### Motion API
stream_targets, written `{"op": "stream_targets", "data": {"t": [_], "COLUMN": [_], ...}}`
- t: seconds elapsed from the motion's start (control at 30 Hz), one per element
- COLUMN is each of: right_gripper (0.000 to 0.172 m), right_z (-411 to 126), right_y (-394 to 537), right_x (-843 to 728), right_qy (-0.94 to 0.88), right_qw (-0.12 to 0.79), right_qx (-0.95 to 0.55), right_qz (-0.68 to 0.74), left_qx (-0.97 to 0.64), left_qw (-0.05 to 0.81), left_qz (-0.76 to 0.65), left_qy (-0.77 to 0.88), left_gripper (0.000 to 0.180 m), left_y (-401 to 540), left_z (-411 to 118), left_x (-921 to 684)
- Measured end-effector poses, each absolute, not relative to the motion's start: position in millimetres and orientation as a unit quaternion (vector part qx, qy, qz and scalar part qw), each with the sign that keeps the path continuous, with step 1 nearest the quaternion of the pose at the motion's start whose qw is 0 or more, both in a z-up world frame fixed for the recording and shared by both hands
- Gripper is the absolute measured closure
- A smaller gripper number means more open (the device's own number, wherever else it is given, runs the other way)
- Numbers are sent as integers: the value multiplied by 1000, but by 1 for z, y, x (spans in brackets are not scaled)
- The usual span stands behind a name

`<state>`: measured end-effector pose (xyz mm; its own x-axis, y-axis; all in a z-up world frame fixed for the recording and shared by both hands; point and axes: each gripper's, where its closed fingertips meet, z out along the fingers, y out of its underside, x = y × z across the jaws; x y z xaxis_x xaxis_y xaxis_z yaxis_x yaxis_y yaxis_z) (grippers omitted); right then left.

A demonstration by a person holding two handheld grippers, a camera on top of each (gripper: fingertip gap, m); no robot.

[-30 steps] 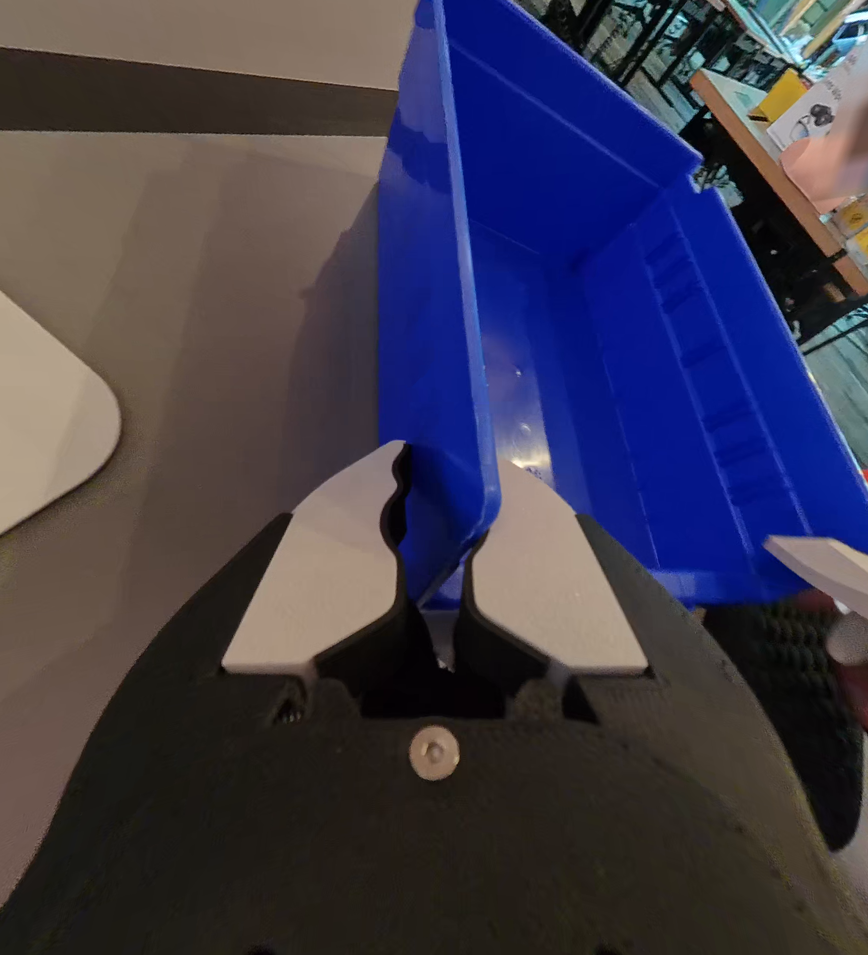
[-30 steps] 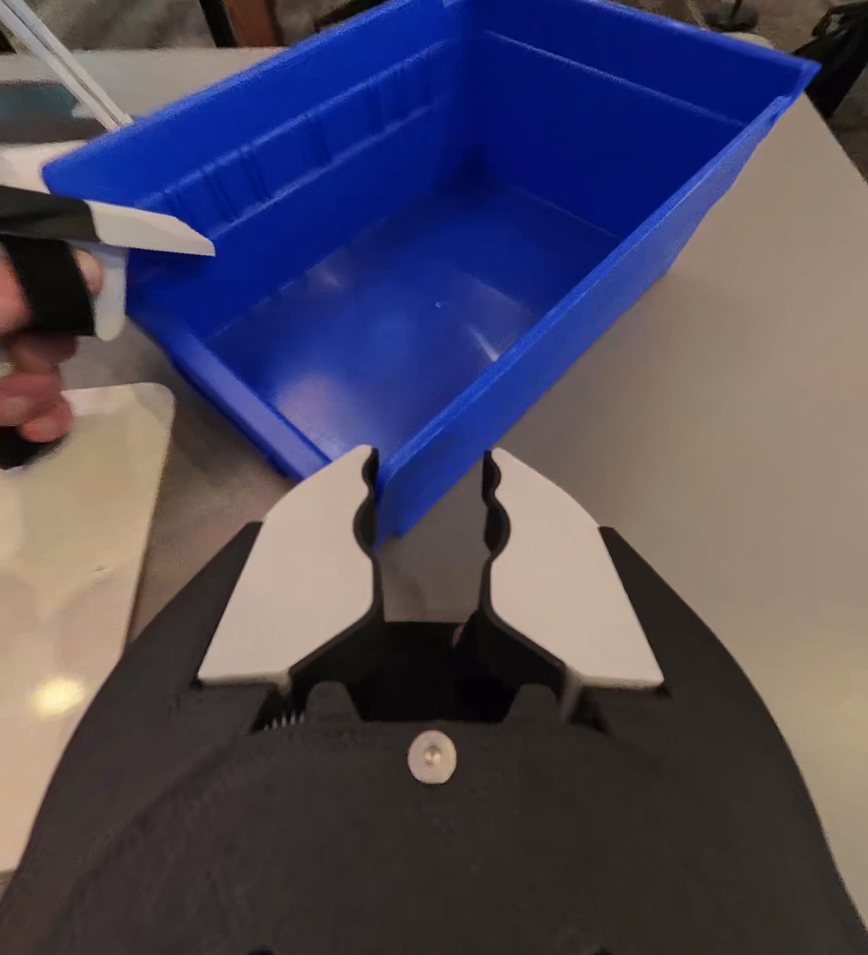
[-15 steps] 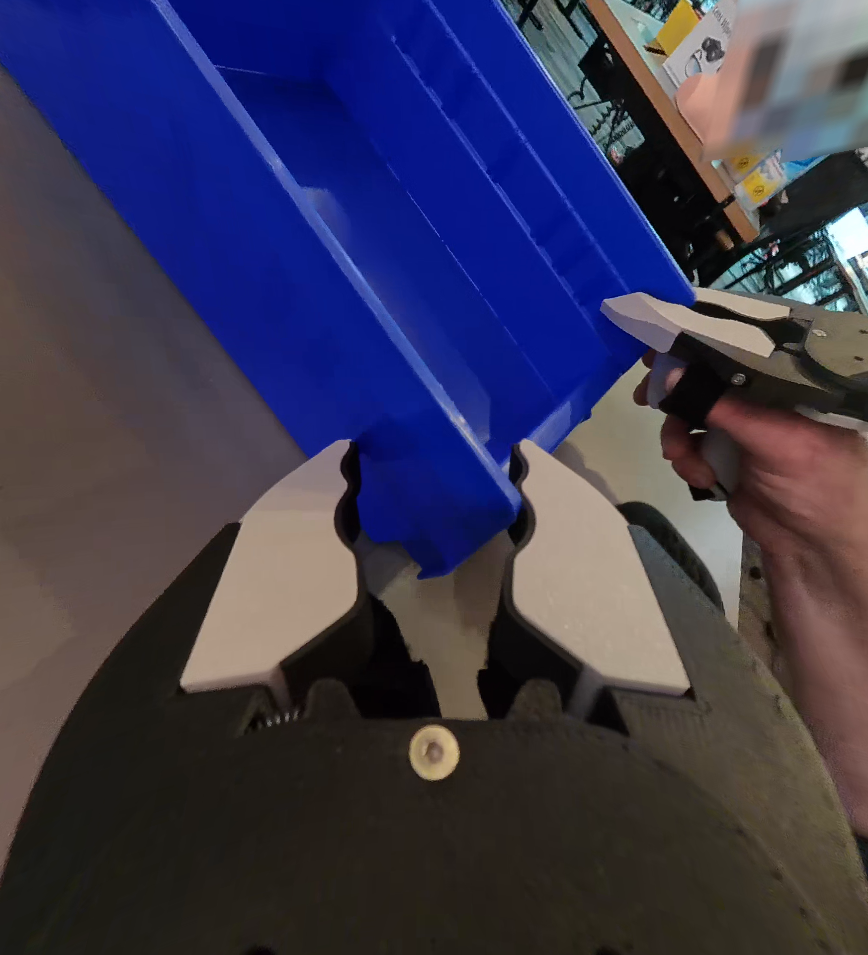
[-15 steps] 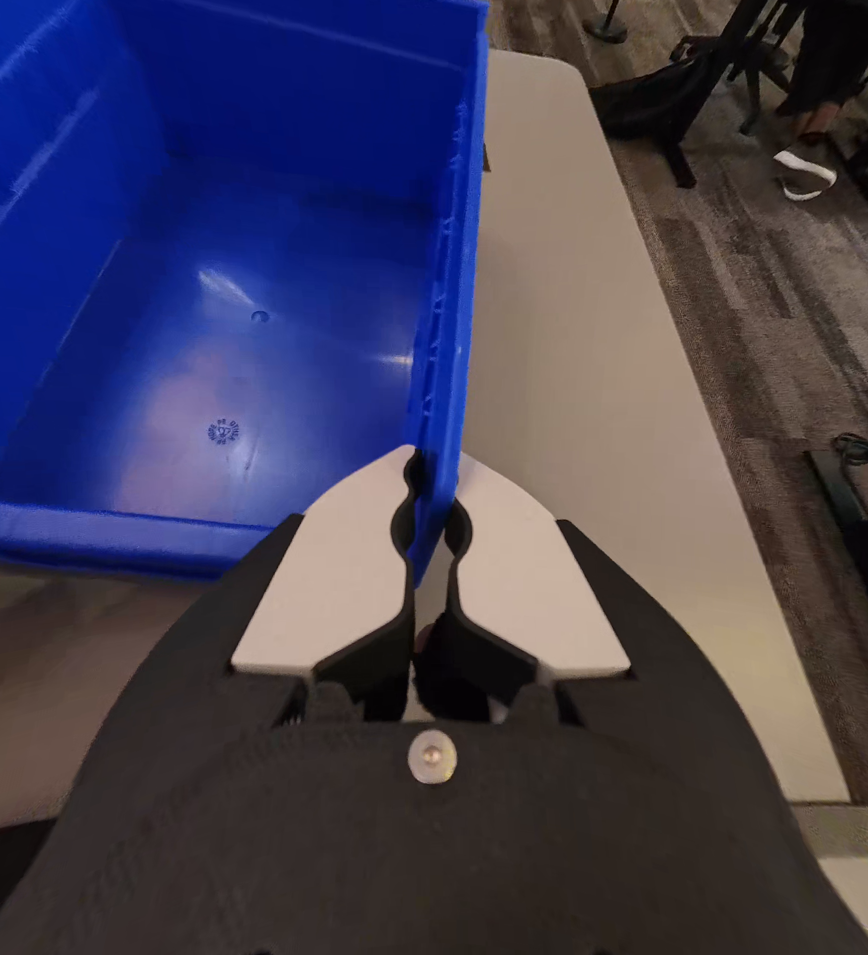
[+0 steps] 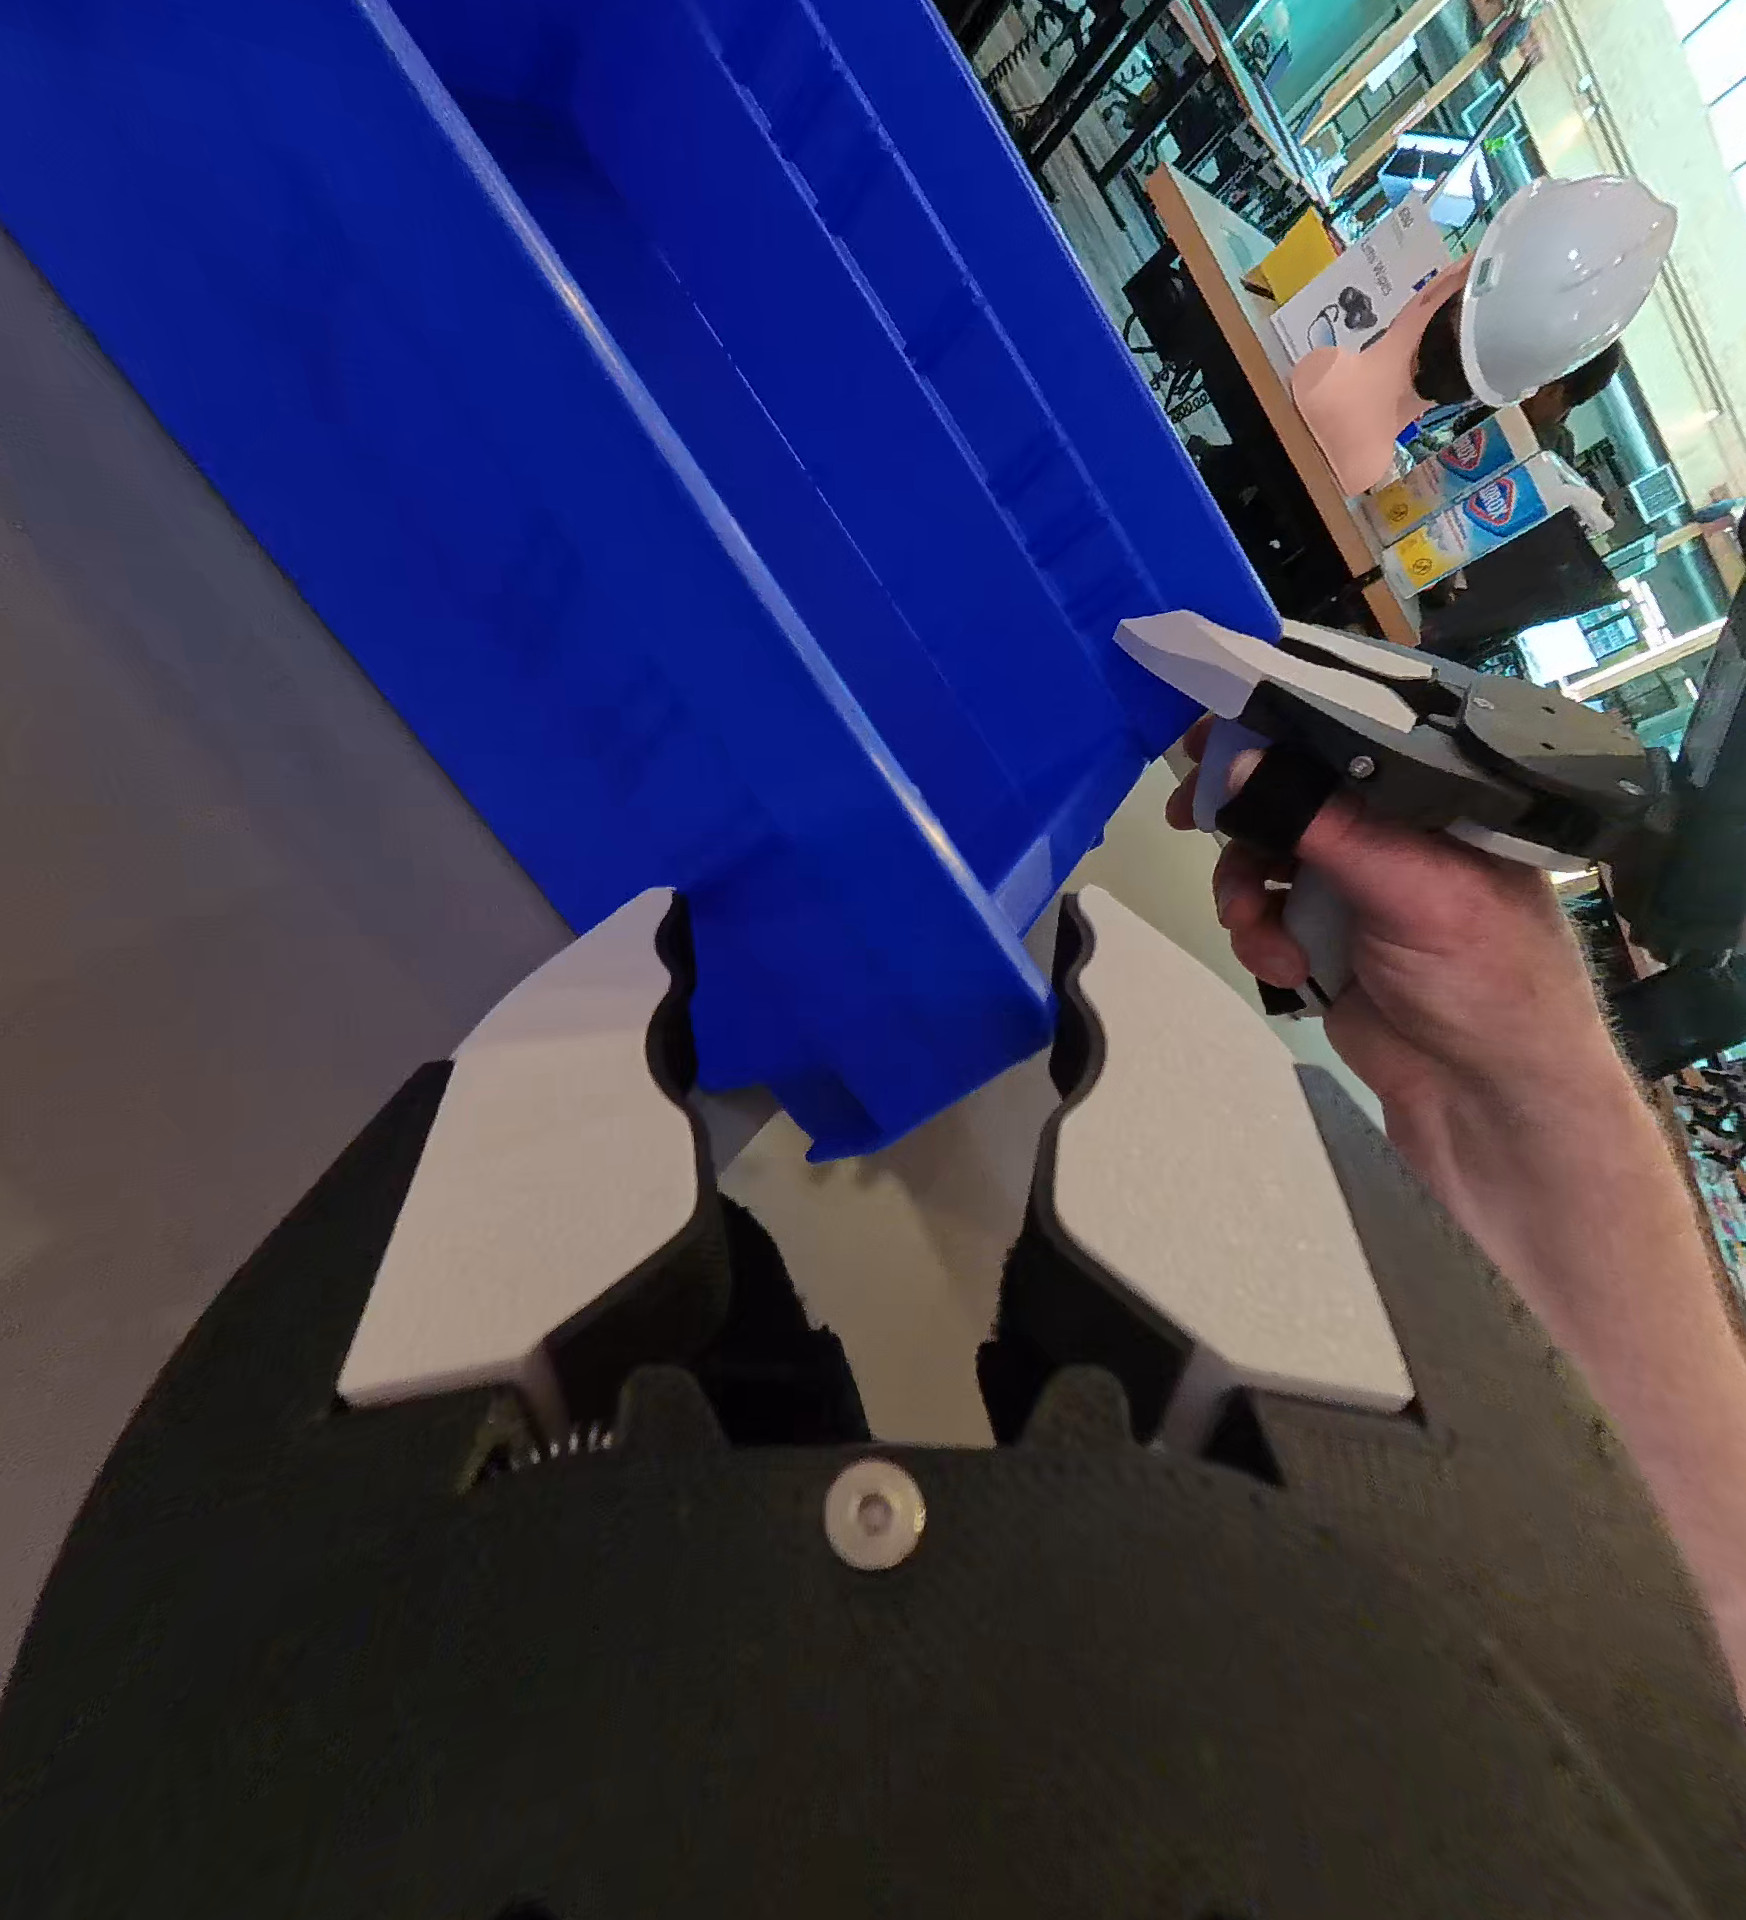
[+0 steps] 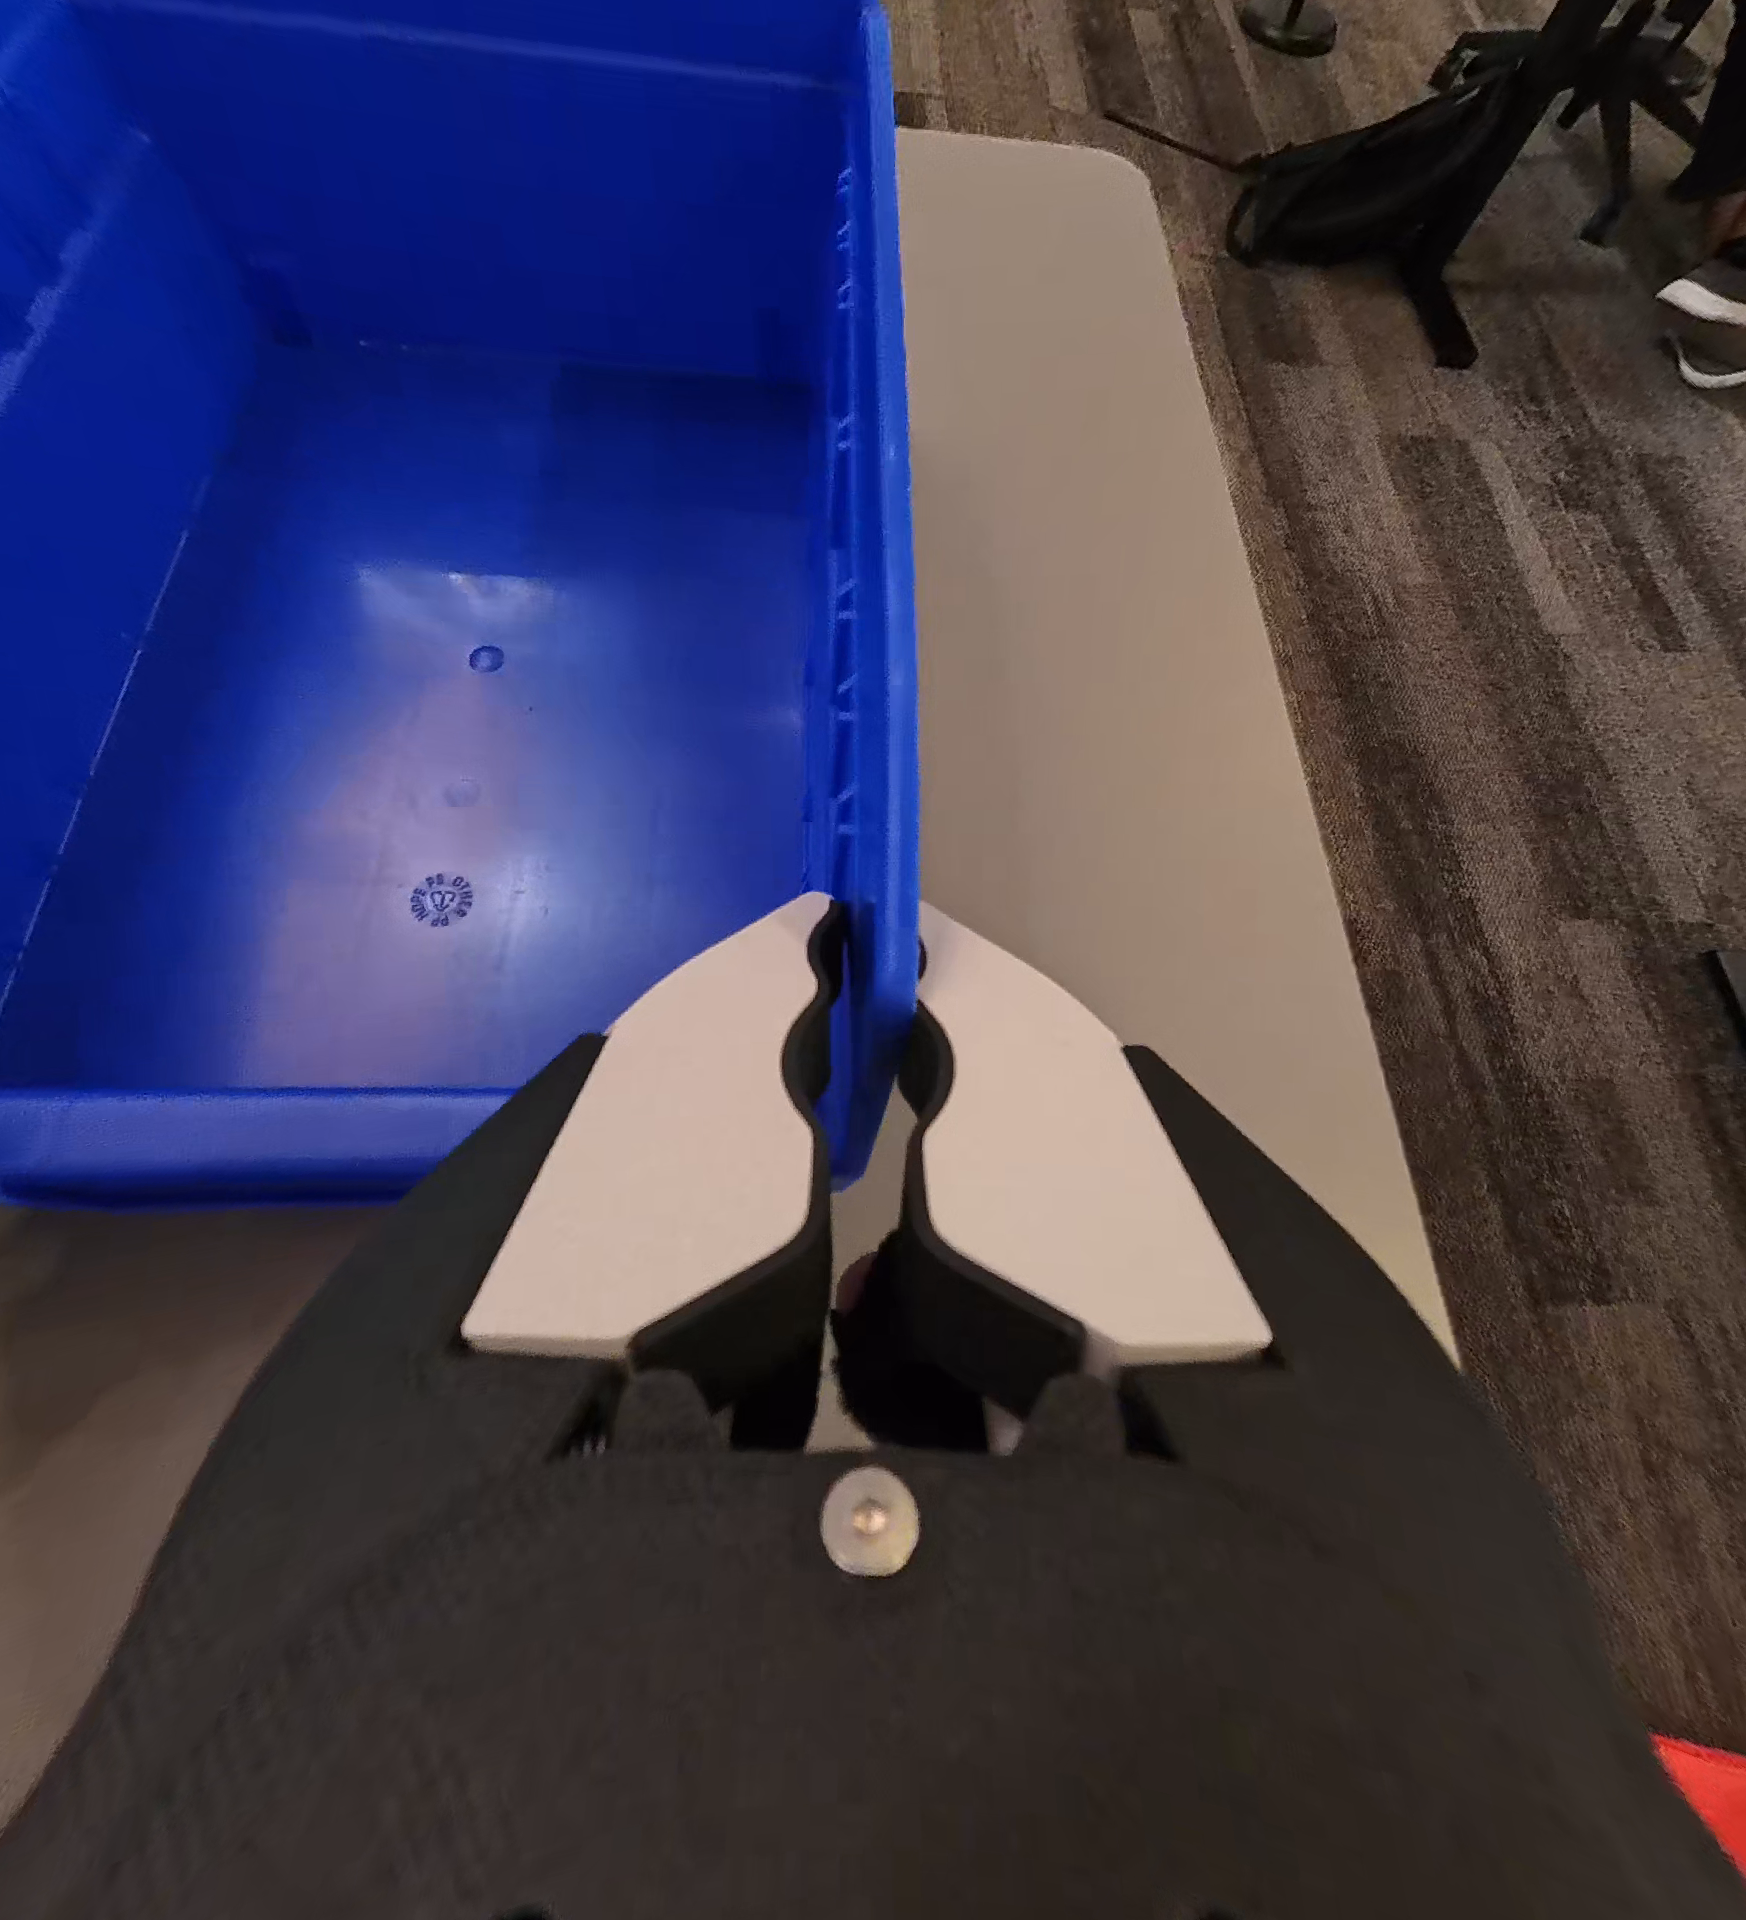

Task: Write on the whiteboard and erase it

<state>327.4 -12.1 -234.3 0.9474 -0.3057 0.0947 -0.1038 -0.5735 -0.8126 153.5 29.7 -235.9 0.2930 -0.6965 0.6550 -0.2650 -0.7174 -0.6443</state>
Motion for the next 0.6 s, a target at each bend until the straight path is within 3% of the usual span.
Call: {"op": "stream_targets", "data": {"t": [0.13,0.23,0.3,0.37,0.5,0.6], "right_gripper": [163,158,134,121,122,126], "right_z": [-235,-230,-219,-199,-147,-124], "right_y": [0,2,-4,-18,-35,-29], "right_x": [332,330,328,327,265,187], "right_qy": [126,107,111,113,21,-65], "right_qw": [453,460,476,496,538,568], "right_qx": [-876,-872,-863,-847,-818,-801], "right_qz": [-110,-128,-126,-155,-203,-178], "left_qx": [-767,-766,-759,-741,-700,-703], "left_qw": [231,203,209,204,250,344], "left_qz": [-506,-521,-521,-529,-511,-452], "left_qy": [319,319,331,360,431,428], "left_gripper": [114,105,102,99,99,100], "left_y": [45,46,37,11,-34,-22], "left_z": [-237,-238,-231,-212,-167,-142], "left_x": [159,154,141,119,37,-52]}}
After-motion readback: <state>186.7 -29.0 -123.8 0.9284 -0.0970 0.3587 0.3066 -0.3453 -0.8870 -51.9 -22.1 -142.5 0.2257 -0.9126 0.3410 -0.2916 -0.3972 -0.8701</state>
